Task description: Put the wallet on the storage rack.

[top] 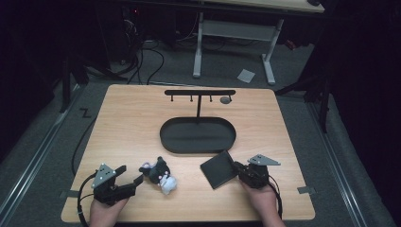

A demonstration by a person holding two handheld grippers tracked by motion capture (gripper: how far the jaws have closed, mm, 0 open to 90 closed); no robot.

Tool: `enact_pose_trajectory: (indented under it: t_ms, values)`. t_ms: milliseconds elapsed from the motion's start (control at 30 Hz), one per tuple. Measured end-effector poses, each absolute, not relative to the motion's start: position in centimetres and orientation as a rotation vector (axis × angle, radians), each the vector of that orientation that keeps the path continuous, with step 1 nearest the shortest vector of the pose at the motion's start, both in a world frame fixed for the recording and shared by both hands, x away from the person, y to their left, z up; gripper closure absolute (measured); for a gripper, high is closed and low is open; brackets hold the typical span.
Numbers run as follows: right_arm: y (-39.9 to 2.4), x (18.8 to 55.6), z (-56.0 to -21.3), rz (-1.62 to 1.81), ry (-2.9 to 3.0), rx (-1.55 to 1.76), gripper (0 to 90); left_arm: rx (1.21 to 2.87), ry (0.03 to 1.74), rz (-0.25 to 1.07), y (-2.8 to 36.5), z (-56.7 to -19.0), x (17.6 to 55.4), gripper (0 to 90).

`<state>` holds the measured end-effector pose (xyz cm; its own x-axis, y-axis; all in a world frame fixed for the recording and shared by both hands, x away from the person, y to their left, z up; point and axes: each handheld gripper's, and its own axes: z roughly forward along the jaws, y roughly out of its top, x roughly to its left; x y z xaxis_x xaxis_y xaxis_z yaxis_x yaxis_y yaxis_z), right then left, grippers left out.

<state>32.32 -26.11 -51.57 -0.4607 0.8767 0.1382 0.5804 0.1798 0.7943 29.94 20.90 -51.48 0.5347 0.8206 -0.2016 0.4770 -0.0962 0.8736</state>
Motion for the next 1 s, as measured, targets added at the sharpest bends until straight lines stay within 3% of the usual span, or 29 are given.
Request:
enact_pose_trajectory:
  t_ms: [367,1000]
  values:
    - [-25.3,30.0,-49.1,1.297,1.996,1.247,82.3,1.726,1.083,0.405,21.0,-51.5,29.9,20.2]
    - [-26.6,29.3,-47.0,1.343,1.836,1.248,83.6,1.660,1.067,0.397,21.7,-51.2,29.8,21.0]
